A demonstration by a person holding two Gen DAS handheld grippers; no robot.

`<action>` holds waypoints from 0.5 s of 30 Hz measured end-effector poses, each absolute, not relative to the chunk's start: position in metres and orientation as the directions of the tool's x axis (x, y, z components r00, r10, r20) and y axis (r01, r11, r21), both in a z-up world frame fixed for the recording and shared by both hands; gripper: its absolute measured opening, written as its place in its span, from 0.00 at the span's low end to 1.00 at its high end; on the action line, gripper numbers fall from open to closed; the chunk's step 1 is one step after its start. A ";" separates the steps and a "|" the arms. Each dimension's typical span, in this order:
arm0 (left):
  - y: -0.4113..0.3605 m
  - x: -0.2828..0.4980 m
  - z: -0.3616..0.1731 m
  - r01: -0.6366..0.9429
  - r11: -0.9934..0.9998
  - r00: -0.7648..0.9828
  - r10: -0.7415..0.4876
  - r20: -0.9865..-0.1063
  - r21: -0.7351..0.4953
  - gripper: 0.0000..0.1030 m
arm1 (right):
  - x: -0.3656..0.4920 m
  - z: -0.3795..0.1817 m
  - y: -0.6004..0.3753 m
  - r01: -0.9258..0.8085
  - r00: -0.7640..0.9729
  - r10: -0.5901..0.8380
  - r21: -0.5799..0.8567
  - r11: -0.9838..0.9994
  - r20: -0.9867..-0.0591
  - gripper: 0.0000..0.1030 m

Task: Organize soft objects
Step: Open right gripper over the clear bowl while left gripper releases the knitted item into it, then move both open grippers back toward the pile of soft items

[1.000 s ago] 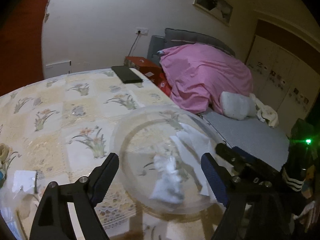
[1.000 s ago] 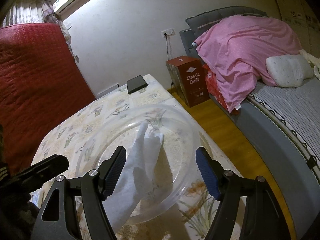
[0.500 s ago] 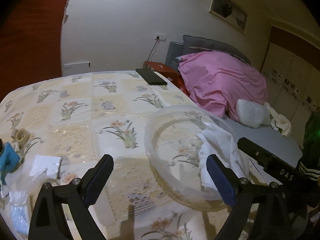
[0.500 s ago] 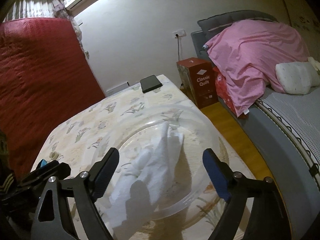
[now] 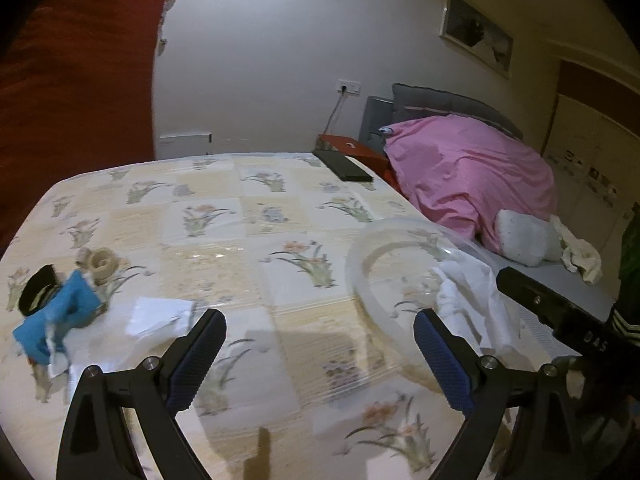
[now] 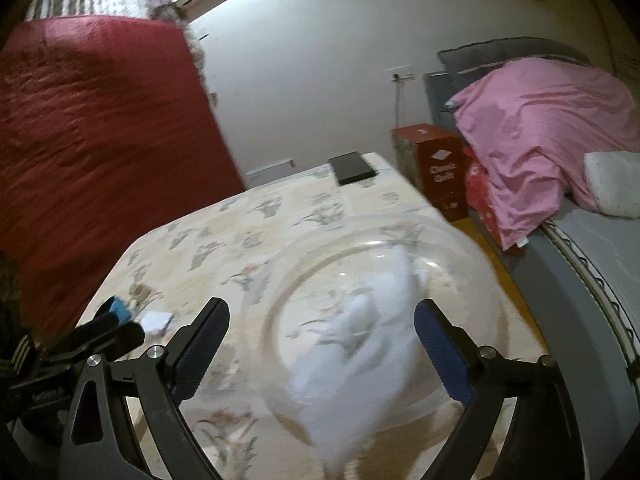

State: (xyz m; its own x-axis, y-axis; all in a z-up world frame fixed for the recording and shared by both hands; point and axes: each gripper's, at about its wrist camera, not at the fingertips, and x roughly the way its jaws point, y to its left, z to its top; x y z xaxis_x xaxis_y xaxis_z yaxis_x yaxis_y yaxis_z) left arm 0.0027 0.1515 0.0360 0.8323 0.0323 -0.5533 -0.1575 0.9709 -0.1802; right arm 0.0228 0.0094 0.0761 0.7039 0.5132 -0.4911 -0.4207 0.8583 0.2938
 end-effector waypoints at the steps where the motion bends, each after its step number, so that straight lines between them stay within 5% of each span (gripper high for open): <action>1: 0.156 0.000 0.036 -0.170 0.969 0.832 0.043 -0.554 -0.181 0.95 | 0.020 0.076 0.013 -0.434 0.695 0.524 0.293 0.852 -0.493 0.92; 15: 0.219 -0.047 0.032 -0.338 0.917 0.810 0.171 -0.561 -0.209 0.96 | -0.002 0.074 0.063 -0.532 0.595 0.609 0.312 0.787 -0.524 0.92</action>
